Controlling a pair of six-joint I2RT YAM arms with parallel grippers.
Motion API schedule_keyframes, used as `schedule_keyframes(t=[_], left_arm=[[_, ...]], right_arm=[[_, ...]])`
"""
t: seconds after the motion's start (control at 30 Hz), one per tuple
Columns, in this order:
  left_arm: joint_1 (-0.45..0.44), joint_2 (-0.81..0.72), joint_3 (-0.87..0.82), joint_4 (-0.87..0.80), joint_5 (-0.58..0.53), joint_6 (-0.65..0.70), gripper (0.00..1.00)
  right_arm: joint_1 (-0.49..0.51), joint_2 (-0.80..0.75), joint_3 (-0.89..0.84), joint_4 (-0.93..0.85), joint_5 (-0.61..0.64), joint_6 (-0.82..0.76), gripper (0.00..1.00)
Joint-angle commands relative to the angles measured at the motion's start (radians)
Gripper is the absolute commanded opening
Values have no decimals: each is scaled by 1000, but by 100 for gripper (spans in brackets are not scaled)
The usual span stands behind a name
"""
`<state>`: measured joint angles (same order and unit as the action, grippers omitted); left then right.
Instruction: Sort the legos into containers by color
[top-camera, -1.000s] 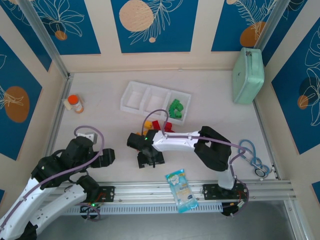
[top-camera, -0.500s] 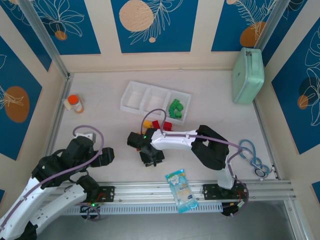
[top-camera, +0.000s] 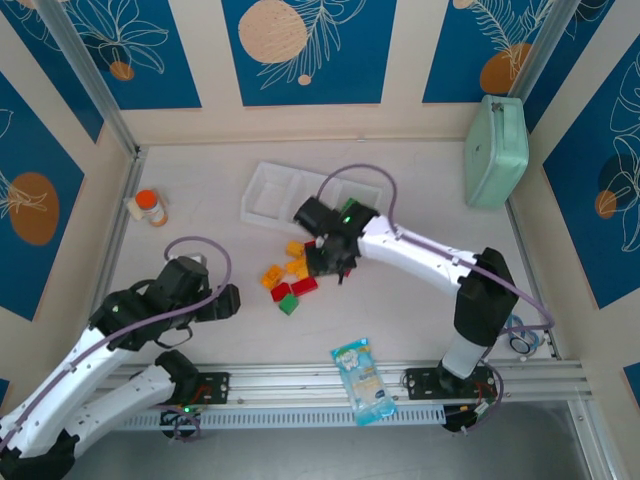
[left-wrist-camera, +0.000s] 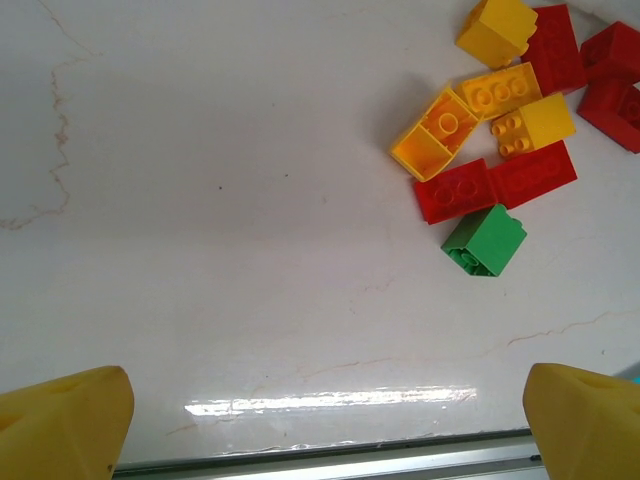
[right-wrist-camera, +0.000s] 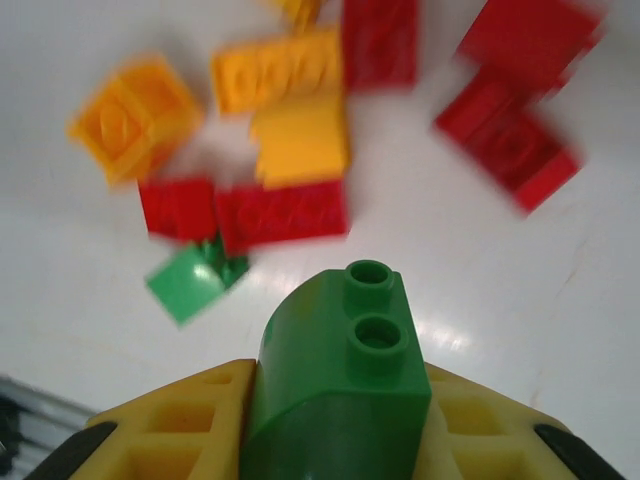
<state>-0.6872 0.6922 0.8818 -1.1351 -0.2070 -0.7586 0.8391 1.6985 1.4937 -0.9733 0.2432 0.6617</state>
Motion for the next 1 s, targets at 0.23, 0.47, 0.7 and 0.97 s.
schedule_keyframes(t=[0.23, 0.47, 0.7, 0.97], left_arm=[[8, 40, -14, 66, 6, 0, 99], [7, 37, -47, 123, 86, -2, 99], [3, 48, -102, 216, 172, -3, 99], [-3, 131, -118, 283, 218, -2, 98]], right_arm=[[-314, 254, 356, -18, -96, -242, 23], [-416, 484, 630, -73, -135, -289, 26], [-443, 633, 796, -144, -146, -304, 39], [-438, 586, 679, -112, -134, -287, 44]])
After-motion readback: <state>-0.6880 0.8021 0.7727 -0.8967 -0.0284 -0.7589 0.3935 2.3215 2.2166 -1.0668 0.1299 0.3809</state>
